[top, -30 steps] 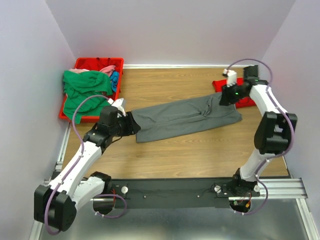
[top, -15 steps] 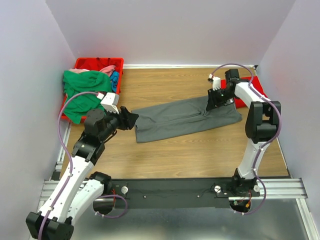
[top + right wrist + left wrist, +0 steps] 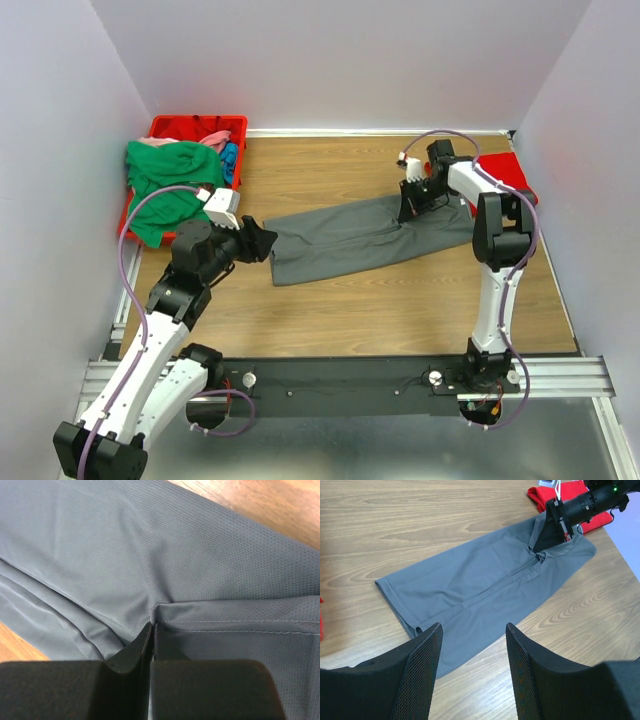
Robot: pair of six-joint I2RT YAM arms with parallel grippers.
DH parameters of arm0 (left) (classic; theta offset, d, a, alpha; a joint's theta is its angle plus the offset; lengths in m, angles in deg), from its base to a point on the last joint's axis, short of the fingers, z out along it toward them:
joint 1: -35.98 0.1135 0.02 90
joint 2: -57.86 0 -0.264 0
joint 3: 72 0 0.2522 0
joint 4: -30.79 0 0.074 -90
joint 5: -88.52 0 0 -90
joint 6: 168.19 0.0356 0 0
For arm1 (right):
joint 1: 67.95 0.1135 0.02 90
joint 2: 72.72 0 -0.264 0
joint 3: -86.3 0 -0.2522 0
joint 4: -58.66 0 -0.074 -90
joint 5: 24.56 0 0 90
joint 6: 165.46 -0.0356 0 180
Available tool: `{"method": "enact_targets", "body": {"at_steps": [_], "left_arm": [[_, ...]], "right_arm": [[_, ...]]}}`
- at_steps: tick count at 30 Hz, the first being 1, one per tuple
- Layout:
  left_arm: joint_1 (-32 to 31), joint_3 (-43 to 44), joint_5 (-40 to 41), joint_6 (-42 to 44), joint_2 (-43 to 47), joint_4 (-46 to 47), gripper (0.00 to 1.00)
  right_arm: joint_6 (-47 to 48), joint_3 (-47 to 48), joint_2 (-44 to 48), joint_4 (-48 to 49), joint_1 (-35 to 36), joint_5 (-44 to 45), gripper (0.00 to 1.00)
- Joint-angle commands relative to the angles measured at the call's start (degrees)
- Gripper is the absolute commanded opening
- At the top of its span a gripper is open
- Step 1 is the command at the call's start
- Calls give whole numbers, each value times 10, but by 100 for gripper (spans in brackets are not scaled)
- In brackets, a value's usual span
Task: Fold and stack the t-shirts
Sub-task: Fold the tshirt
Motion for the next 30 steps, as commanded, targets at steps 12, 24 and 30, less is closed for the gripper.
{"method": "enact_targets", "body": {"at_steps": [12,24,30], "left_arm": [[2,-1,26,7,6,12,70],[2,33,85,27,83,3,75],[2,116,143,58,162,-50,75]], "right_arm": [[66,-5,134,-25,2,17,61],[292,-191,221,-21,331,16,80],[236,-90,123,15,439,128,79]]}}
